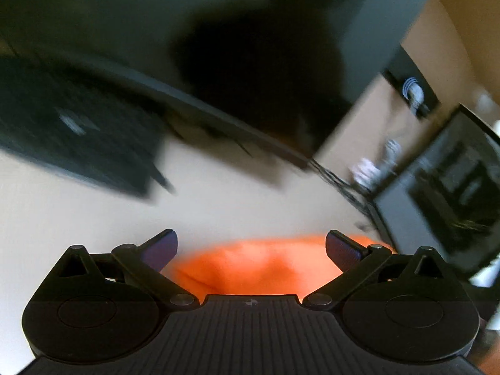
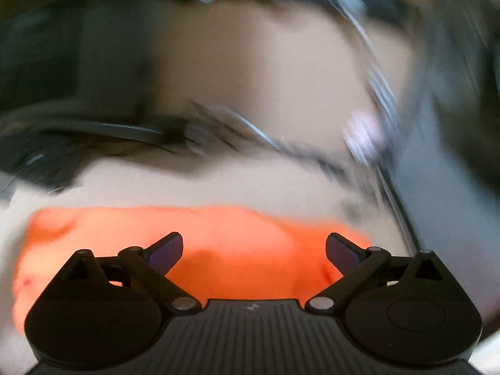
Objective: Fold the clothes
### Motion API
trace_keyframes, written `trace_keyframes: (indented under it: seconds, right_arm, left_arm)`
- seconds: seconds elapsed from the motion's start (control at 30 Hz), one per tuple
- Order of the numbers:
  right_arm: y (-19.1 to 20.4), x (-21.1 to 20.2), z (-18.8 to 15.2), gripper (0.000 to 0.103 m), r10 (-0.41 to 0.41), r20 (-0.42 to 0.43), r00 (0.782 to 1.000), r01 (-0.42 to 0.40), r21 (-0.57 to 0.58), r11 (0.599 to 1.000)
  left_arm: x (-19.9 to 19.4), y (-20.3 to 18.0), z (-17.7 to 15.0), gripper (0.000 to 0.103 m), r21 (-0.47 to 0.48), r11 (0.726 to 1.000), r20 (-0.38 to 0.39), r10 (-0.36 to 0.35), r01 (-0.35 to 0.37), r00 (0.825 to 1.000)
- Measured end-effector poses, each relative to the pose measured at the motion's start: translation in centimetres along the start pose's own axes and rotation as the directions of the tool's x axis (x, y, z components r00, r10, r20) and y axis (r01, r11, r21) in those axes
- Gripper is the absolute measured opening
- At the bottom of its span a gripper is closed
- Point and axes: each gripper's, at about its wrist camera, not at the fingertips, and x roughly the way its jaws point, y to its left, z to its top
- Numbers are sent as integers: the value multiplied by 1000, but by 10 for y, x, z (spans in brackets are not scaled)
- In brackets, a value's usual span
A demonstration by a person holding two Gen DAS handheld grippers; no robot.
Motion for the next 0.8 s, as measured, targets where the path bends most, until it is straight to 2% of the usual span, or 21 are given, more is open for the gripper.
trace_keyframes:
  seconds: [0.07, 0.13, 0.17, 0.27, 0.3, 0.33, 0.37, 0.4, 0.43, 0.47, 0.5, 0.57, 0.7, 0.77, 0.8]
  right_arm:
    - [44, -15, 6, 99, 120, 44, 992, -113, -121, 986]
    - [88, -9, 3, 92, 276, -4, 961, -272, -180, 945]
    - [105, -4, 0, 89, 305, -32, 952, -305, -207, 930]
    - [109, 7, 0, 82, 292, -59, 954, -298, -162, 941]
    - [110, 10, 0, 67, 288, -68, 955, -296, -146, 944]
    - [112, 13, 1, 43, 285, -77, 956, -293, -131, 947]
    - [113, 17, 1, 34, 281, -86, 956, -290, -116, 950]
    - [114, 20, 1, 19, 277, -96, 956, -286, -100, 953]
    - [114, 21, 3, 16, 277, -97, 956, -284, -77, 956]
    - [102, 11, 12, 15, 287, -58, 956, -289, -25, 957]
    - [96, 1, 17, 15, 282, -30, 959, -283, -39, 958]
    - [101, -12, 17, 15, 277, -43, 960, -280, -144, 949]
    - [118, -3, -20, 24, 249, -219, 943, -310, -321, 895]
    - [123, -14, -25, 41, 238, -196, 951, -296, -364, 883]
    - [123, -23, -22, 70, 252, -165, 953, -296, -361, 884]
  left_arm:
    - [-5, 6, -2, 103, 4, 998, -19, 60, -60, 998]
    - [-6, 11, -5, 103, 2, 993, -52, 118, -118, 992]
    - [-7, 14, -8, 103, -3, 990, -65, 139, -140, 988]
    - [-14, 31, -21, 103, -29, 990, -91, 135, -138, 987]
    - [-16, 35, -24, 103, -36, 990, -97, 131, -135, 987]
    - [-17, 38, -27, 103, -41, 990, -102, 129, -133, 986]
    - [-18, 40, -29, 103, -51, 990, -104, 126, -132, 987]
    - [-18, 43, -30, 103, -65, 989, -103, 124, -131, 987]
    - [-17, 45, -31, 103, -77, 989, -106, 121, -130, 987]
    - [-14, 46, -32, 103, -88, 988, -110, 119, -129, 987]
    - [-12, 48, -32, 103, -100, 987, -115, 116, -128, 987]
    - [-6, 48, -34, 103, -112, 986, -123, 109, -123, 986]
    - [8, 35, -35, 103, -79, 992, -134, 92, -104, 987]
    - [13, 28, -35, 103, -59, 993, -140, 93, -102, 986]
    - [16, 25, -34, 103, -52, 994, -144, 93, -101, 985]
